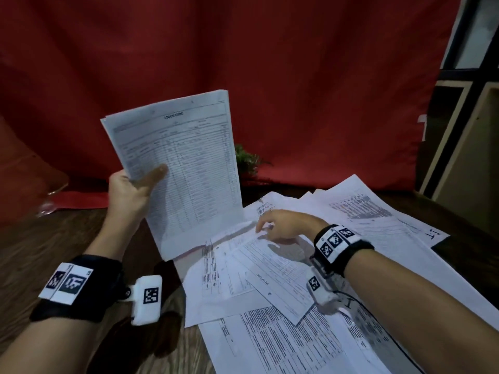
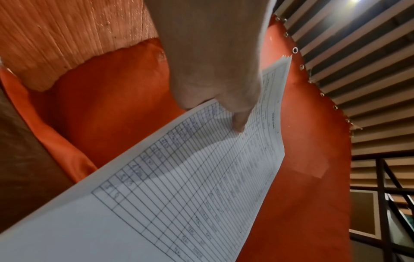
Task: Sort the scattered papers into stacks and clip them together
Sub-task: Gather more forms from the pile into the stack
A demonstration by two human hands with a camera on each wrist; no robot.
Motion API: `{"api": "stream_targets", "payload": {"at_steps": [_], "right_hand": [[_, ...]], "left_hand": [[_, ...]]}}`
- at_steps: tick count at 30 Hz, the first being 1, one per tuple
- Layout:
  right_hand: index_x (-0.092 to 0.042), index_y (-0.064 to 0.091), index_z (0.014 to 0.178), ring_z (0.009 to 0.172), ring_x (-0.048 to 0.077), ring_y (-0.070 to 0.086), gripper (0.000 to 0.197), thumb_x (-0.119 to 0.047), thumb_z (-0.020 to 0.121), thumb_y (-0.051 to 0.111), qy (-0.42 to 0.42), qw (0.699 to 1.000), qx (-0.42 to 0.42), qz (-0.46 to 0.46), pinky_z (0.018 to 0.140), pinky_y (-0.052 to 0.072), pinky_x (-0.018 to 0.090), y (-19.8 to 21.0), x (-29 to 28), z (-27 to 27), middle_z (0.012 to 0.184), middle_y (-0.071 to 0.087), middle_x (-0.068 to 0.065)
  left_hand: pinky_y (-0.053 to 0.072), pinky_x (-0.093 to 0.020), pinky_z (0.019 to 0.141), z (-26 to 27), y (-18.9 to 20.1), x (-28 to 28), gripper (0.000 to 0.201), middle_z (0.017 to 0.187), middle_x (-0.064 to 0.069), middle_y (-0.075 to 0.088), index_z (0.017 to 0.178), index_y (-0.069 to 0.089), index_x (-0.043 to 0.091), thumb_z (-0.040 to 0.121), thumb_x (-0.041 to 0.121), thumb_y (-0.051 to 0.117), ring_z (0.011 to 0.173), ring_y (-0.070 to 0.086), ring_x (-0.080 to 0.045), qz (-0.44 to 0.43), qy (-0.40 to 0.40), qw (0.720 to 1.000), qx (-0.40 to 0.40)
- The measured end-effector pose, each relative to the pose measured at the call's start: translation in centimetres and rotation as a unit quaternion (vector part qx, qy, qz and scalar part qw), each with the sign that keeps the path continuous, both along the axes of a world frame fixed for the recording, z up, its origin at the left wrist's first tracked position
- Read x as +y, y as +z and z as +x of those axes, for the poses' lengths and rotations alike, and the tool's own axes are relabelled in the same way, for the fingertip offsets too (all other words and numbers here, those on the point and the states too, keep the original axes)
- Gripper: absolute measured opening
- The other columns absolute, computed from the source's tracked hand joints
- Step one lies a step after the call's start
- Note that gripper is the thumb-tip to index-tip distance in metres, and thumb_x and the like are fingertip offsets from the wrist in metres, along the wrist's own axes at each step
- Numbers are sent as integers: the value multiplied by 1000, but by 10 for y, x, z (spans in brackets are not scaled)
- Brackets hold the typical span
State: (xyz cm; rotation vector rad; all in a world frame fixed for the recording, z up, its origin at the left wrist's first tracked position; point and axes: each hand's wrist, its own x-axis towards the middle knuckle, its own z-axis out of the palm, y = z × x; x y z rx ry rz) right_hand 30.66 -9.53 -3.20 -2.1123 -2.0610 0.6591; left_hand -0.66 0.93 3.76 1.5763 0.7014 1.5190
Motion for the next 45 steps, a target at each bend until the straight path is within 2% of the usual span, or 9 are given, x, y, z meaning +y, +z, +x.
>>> {"api": "stream_targets", "payload": {"at_steps": [6,13,17,20,25,30,36,41,45], "right_hand": [[-39,48,139,108,20,51,62,-20,84,69,30,991,-110,-77,98,48,43,-9,24,-24,125,47,-9],[-34,60,90,80,15,60,20,-21,77,69,32,987,-124,-98,86,57,43,-6,43,-23,94,60,-12],[-28,57,81,76,18,56,10,-18,81,62,37,993,-107,-18,67,51,39,5,52,-19,84,59,-8],[-20,59,84,77,19,54,4,-16,84,61,45,991,-103,69,69,49,42,16,64,-21,86,62,0],[-12,64,102,99,25,58,15,-15,88,68,55,992,-111,30,79,50,41,10,88,-40,108,65,7],[-10,59,89,84,21,53,9,-9,84,66,60,994,-92,-11,61,40,30,-8,102,-51,100,61,6],[-12,59,87,77,16,52,11,-11,81,69,44,997,-52,-38,67,44,33,-14,107,-50,88,58,-2],[-24,62,91,77,12,55,19,-12,80,71,39,998,-23,-39,71,51,36,-20,109,-48,90,59,-8],[-26,61,88,73,8,52,19,-9,85,69,63,997,-24,-31,69,49,32,-13,105,-51,83,53,-11]], "left_hand": [[59,-12,79,-42,-18,9,32,95,23,80,126,70,-1,95,3,75,94,76,4,-4,35,999,-8],[60,-14,83,-64,-21,10,36,97,20,81,130,67,-1,95,2,73,94,77,1,-20,44,998,-32],[61,-18,89,-75,-22,14,40,113,9,78,133,66,-7,95,3,74,100,76,-2,-19,59,996,-59],[60,-18,90,-79,-23,18,40,110,12,79,133,67,-2,95,5,75,102,76,-2,-24,71,995,-59],[60,-15,87,-81,-27,22,39,98,22,80,132,67,3,94,5,76,97,75,4,-29,93,994,-46],[61,-15,85,-89,-34,24,43,118,10,73,134,67,0,94,9,77,99,74,3,-37,111,992,-54],[60,-12,81,-96,-32,27,46,133,-6,72,139,65,1,95,11,77,111,70,-3,-42,135,989,-51],[59,-17,89,-93,-26,23,44,129,-2,73,138,66,3,96,13,76,113,71,-4,-48,126,989,-59],[59,-11,79,-91,-24,21,41,118,10,73,135,67,2,96,11,76,96,74,6,-66,122,988,-61]]}}
